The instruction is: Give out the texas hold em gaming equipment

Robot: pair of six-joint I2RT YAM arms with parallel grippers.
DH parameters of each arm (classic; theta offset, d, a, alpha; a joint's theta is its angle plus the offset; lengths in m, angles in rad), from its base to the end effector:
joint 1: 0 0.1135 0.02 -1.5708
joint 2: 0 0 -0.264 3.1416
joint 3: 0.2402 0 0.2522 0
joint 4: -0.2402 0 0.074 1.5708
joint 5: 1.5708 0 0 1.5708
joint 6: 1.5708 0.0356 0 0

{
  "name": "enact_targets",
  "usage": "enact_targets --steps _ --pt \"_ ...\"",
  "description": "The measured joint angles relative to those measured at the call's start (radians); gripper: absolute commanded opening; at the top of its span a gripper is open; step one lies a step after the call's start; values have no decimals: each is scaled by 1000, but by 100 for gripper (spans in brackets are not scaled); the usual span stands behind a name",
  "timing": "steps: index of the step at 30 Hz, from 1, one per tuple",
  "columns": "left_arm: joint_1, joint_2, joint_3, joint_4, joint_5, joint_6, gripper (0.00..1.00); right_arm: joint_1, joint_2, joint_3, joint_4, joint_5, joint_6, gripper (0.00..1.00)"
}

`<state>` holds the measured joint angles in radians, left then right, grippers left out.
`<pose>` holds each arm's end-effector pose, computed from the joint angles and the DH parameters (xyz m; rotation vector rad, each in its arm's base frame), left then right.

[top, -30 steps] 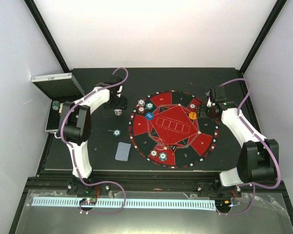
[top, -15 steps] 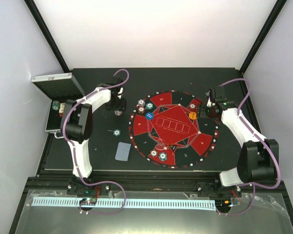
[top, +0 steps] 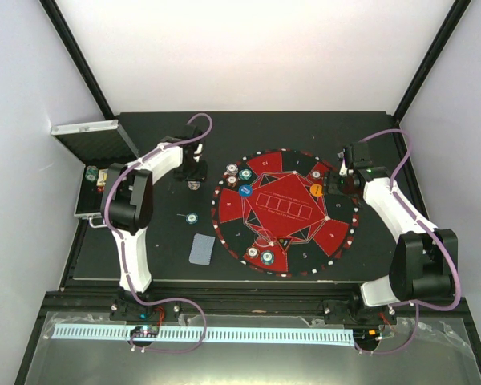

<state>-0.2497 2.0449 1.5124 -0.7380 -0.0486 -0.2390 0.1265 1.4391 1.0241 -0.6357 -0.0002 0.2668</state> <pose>0.4020 -0.1007 0.1711 0.0048 2.8384 -0.0370 0.2859 0.0364 0.2362 0.1842 2.6218 0.1369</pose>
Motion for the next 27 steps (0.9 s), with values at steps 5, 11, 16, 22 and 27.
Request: enact_targets --steps 5,11,16,22,27 --pt "0 10 1 -4 0 0 59 0 0 0 0 -1 0 80" --pt "0 13 4 -6 -5 0 54 0 0 0 0 -1 0 80" --pt "0 13 4 -9 -10 -1 51 0 0 0 0 -1 0 80" --pt "1 13 4 -11 -16 -1 49 0 0 0 0 -1 0 80" --pt "3 13 4 -13 -19 0 46 0 0 0 0 -1 0 80"
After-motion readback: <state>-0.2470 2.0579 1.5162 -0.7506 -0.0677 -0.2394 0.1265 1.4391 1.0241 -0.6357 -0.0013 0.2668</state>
